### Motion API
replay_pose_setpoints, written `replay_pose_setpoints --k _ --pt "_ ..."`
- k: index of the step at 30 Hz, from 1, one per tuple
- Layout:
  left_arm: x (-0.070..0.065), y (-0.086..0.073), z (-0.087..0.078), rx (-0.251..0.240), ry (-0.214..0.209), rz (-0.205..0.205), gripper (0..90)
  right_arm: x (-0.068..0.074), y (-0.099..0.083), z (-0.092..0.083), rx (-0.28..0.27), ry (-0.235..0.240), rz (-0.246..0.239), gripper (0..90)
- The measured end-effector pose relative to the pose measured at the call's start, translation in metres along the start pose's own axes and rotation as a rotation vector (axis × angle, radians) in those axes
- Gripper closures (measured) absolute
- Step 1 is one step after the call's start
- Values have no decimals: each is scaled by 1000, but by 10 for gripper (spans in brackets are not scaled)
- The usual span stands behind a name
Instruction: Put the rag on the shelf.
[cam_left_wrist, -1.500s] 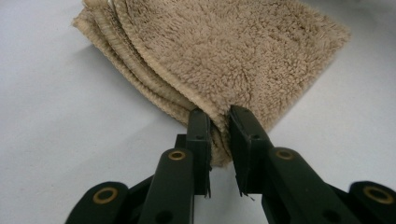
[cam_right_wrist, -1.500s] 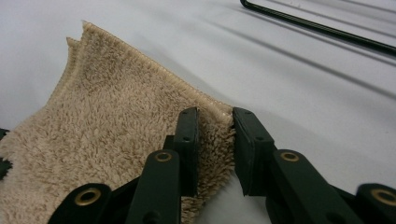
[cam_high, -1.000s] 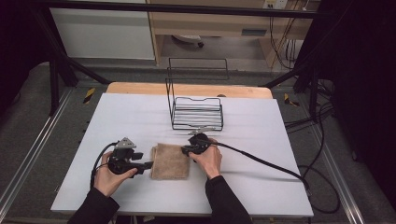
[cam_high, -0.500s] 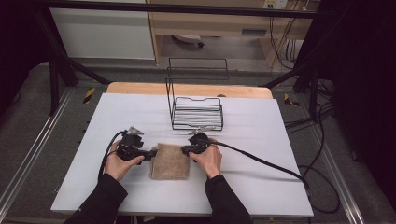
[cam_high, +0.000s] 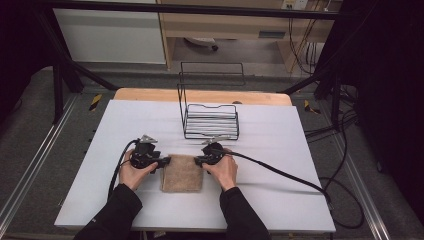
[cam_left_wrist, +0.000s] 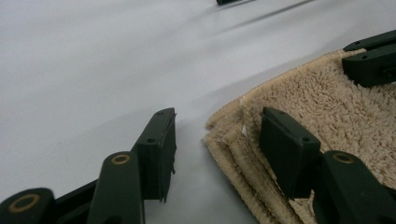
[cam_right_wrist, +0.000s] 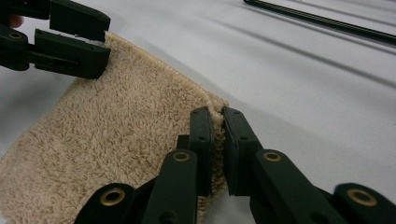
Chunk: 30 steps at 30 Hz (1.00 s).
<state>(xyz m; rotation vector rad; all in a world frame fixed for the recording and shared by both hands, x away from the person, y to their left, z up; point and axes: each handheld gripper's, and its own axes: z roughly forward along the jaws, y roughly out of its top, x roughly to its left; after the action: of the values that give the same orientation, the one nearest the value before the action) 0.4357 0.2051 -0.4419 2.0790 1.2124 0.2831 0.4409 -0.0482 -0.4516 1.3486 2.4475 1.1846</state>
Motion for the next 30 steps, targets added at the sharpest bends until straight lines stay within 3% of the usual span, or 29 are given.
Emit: replay_pose_setpoints --k 9,20,30 --pt "-4 -1 2 8 6 10 492 0 0 0 3 -1 8 835" --pt "-11 -1 4 11 -5 29 644 0 0 0 2 -1 11 835" --pt "-9 0 5 19 -58 4 761 -1 1 0 13 8 27 836"
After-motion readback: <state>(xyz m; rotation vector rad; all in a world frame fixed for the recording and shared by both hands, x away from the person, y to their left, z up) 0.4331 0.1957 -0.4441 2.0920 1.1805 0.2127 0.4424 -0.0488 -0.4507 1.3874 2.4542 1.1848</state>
